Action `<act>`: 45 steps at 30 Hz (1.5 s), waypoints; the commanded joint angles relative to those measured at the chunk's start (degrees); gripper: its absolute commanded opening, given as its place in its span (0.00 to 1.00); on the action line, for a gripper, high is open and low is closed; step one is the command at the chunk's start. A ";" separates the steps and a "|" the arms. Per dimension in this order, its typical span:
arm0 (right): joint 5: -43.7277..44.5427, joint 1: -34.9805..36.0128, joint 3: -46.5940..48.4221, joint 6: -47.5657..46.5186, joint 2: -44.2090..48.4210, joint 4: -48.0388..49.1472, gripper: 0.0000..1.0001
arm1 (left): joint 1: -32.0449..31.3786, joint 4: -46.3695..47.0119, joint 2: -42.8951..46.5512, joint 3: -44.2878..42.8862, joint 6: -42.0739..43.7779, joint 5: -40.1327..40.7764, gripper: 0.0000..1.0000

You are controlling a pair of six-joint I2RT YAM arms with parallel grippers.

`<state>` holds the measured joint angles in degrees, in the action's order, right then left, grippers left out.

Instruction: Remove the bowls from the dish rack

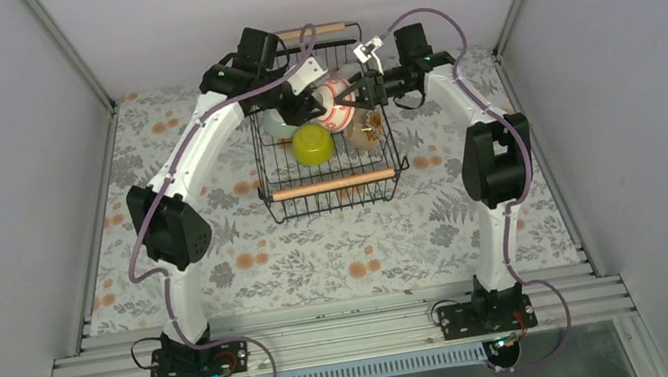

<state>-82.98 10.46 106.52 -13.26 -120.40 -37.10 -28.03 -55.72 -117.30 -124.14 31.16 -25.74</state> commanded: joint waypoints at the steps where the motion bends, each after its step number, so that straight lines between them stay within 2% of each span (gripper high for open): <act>1: -4.68 0.57 -0.90 1.24 2.07 2.23 0.55 | -0.18 3.56 -0.52 -2.21 -0.63 -0.33 0.02; 6: -5.51 0.54 -2.45 3.97 2.39 3.80 0.19 | -0.18 4.13 -1.41 -2.92 -0.66 -0.04 0.02; 8: -6.40 0.66 -2.65 4.69 2.20 3.72 0.09 | -0.19 4.13 -2.06 -3.31 -0.76 -0.09 0.02; 10: -6.81 0.66 -2.82 5.20 2.46 3.67 0.04 | -0.18 4.01 -2.79 -3.75 -0.75 0.12 0.02; 16: -8.15 0.78 -3.82 6.74 3.90 5.13 0.04 | -0.36 2.87 -5.09 -5.78 -0.44 0.60 0.03; 17: -8.17 0.76 -4.12 6.90 4.19 5.21 0.04 | -0.36 2.59 -5.38 -6.30 -0.21 0.85 0.08; 20: -7.63 0.75 -4.84 6.86 5.41 5.07 0.04 | -0.28 0.78 -6.25 -8.83 0.79 1.93 0.40; 21: -7.22 0.71 -5.07 6.92 5.92 5.07 0.04 | -0.27 0.36 -6.15 -9.07 1.13 2.19 0.60; 22: -6.98 0.73 -5.20 6.93 6.57 5.07 0.04 | -0.27 0.28 -5.92 -9.15 1.43 2.85 0.72; 24: -6.69 0.76 -5.42 7.04 8.05 4.96 0.03 | -0.29 0.31 -5.40 -9.15 1.56 4.65 0.83; 27: -6.53 0.69 -5.79 8.04 10.11 5.41 0.03 | -0.32 -0.20 -4.24 -8.74 2.33 6.85 0.93; 31: -6.64 0.70 -8.11 11.90 12.94 8.88 0.03 | -0.23 -0.97 -2.84 -7.81 3.16 9.01 1.00; 35: -0.86 0.33 -4.02 4.75 13.30 -1.08 0.03 | 0.03 -0.92 -0.68 -7.08 3.25 11.46 1.00; 39: 14.72 0.02 3.24 -1.07 13.38 -11.72 0.03 | 0.08 0.99 3.30 -4.42 3.73 16.84 1.00; 45: 41.34 -0.22 6.44 -3.36 18.12 -16.19 0.04 | 0.18 4.05 8.97 2.59 5.39 26.85 1.00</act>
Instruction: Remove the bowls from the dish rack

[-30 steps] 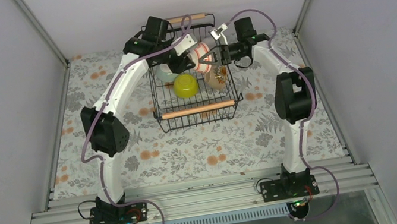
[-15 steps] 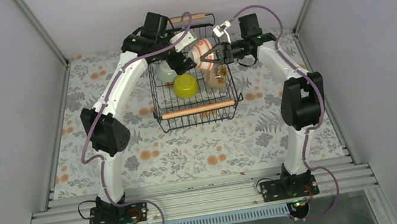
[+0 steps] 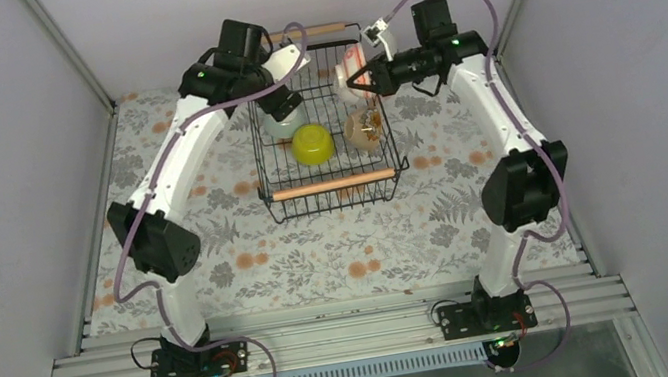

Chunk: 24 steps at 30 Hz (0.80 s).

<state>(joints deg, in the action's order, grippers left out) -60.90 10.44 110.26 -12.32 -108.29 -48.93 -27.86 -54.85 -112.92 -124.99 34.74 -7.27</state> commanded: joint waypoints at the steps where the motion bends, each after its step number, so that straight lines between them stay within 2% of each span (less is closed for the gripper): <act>1: 23.33 -0.20 3.24 -4.91 6.54 -5.09 0.03 | 0.00 3.96 5.26 5.25 2.29 10.53 1.00; 5: 39.30 -0.97 6.06 -7.42 6.44 -11.19 0.04 | 0.00 8.05 6.54 12.65 3.29 17.51 1.00; 10: 49.19 -3.03 1.23 -8.61 8.44 -13.57 0.04 | -0.33 13.43 8.24 20.85 4.89 22.75 1.00; 13: 53.48 -4.67 -3.56 -9.66 8.89 -13.95 0.04 | -0.19 16.66 9.78 24.67 6.35 25.96 1.00; 19: 57.63 -7.56 -13.77 -12.19 8.71 -13.92 0.04 | 0.17 19.24 12.77 28.31 7.27 26.12 1.00; 24: 61.72 -8.93 -16.70 -13.56 5.99 -13.15 0.04 | 0.24 19.61 12.56 28.21 7.27 25.72 1.00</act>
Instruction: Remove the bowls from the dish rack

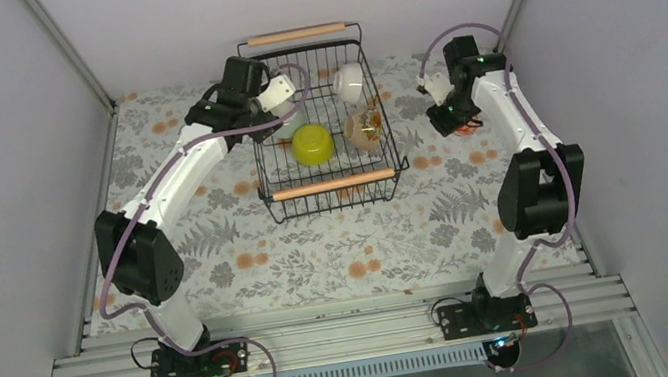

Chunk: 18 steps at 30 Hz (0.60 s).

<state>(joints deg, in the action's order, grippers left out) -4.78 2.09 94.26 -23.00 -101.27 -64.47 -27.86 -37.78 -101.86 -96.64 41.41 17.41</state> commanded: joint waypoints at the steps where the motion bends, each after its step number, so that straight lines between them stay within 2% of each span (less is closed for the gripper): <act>1: 6.98 -0.57 -1.33 -3.19 -1.58 2.91 0.04 | 0.20 2.54 1.25 -0.24 0.67 1.17 1.00; 18: 10.61 -1.09 -2.40 -4.20 -12.01 6.14 0.04 | 0.17 2.82 0.06 -1.23 1.00 1.96 1.00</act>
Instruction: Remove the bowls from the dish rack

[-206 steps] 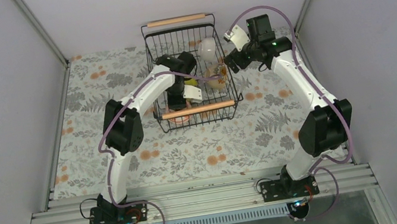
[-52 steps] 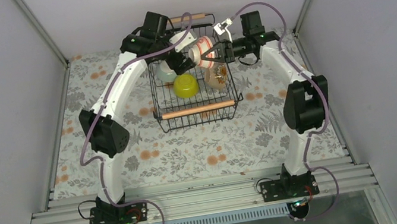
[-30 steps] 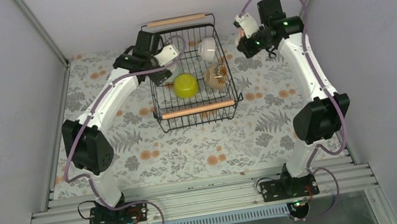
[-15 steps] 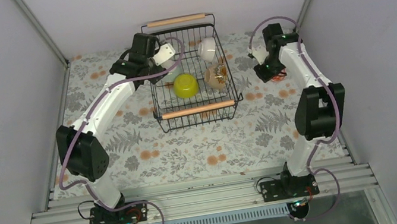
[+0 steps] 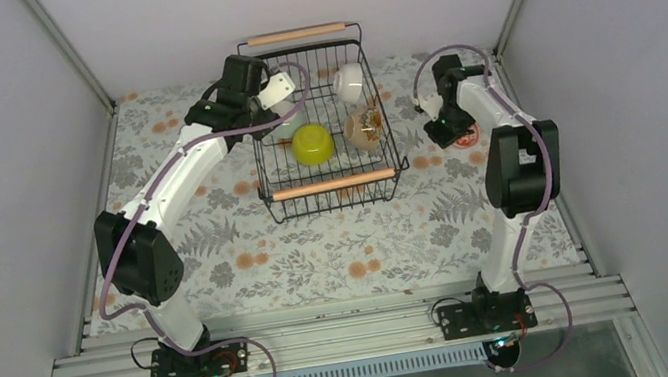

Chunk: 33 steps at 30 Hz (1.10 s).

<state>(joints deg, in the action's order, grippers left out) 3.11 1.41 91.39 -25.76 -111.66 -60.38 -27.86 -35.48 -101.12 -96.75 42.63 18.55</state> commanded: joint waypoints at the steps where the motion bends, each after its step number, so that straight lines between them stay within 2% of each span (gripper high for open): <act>1: 2.80 -0.40 0.23 -1.43 -2.07 2.23 0.04 | 0.13 0.33 -0.76 -1.13 -0.42 0.67 1.00; 17: 7.82 -0.17 1.35 -0.70 -5.54 2.69 0.06 | -0.45 -1.01 -2.02 -3.68 -0.87 2.18 1.00; 21: 8.34 -0.06 0.61 -0.72 -5.35 2.46 0.18 | -0.70 -1.55 -2.83 -4.46 -0.96 2.27 1.00; 26: 9.52 0.35 -0.90 -0.98 -5.91 2.65 0.20 | -1.06 -2.14 -3.57 -6.05 -1.22 1.82 1.00; 28: 9.02 0.38 -0.61 -0.94 -5.91 2.45 0.32 | -1.21 -2.65 -3.98 -6.78 -1.29 1.71 1.00; 33: 4.81 0.50 -0.17 -1.57 -3.40 0.81 0.41 | -1.39 -3.18 -4.26 -6.93 -1.09 1.61 1.00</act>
<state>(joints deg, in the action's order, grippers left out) 9.76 1.50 91.20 -26.72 -117.54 -58.28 -28.93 -37.82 -104.77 -102.15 42.39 19.90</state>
